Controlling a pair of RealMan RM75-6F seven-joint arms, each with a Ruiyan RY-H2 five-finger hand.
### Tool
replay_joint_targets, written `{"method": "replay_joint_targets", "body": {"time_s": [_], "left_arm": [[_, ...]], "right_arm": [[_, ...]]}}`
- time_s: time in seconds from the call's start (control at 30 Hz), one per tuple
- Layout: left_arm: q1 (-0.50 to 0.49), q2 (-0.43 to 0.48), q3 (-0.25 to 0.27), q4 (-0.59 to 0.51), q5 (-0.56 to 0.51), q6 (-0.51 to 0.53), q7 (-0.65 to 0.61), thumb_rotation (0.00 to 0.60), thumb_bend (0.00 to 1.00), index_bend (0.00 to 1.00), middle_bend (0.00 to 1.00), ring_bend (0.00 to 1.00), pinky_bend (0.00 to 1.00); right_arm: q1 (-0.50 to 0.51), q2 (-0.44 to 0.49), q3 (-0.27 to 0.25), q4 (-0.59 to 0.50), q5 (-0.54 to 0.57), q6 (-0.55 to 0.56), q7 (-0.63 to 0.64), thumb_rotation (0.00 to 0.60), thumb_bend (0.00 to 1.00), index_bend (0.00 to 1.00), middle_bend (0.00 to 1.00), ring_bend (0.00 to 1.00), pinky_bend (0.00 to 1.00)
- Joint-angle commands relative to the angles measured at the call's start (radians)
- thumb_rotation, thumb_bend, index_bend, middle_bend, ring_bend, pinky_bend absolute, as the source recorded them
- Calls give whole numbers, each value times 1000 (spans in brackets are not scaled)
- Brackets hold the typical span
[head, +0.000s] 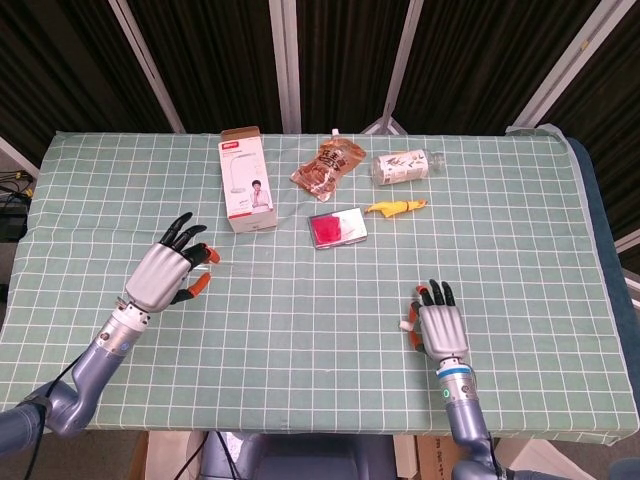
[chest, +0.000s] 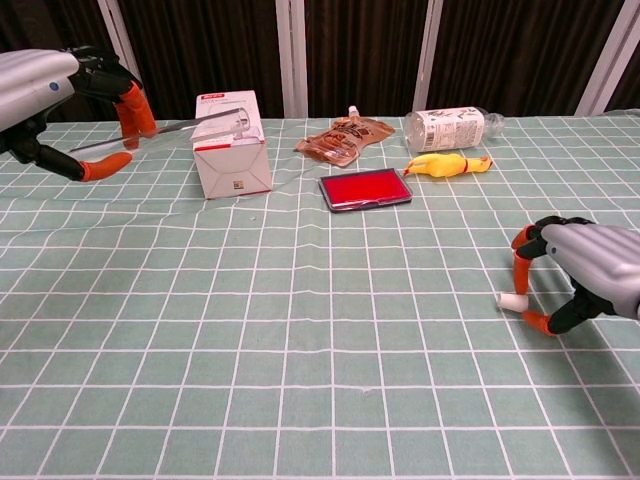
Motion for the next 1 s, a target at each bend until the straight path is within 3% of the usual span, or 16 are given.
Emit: {"method": "replay_joint_targets", "body": {"time_s": [0.03, 0.6, 1.0], "left_arm": [[-3, -30, -10, 9, -18, -6, -18, 600, 634, 515, 560, 172, 38], [-111, -292, -96, 120, -124, -133, -80, 600, 635, 515, 560, 172, 39], [-140, -384, -154, 134, -205, -149, 5, 600, 636, 514, 560, 173, 40]], "right_arm": [[9, 15, 17, -9, -22, 12, 12, 600, 372, 575, 203, 0, 0], [149, 150, 162, -11, -185, 21, 6, 600, 371, 576, 204, 0, 0], [252, 191, 146, 146, -400, 45, -33, 600, 371, 576, 218, 0, 0]]}}
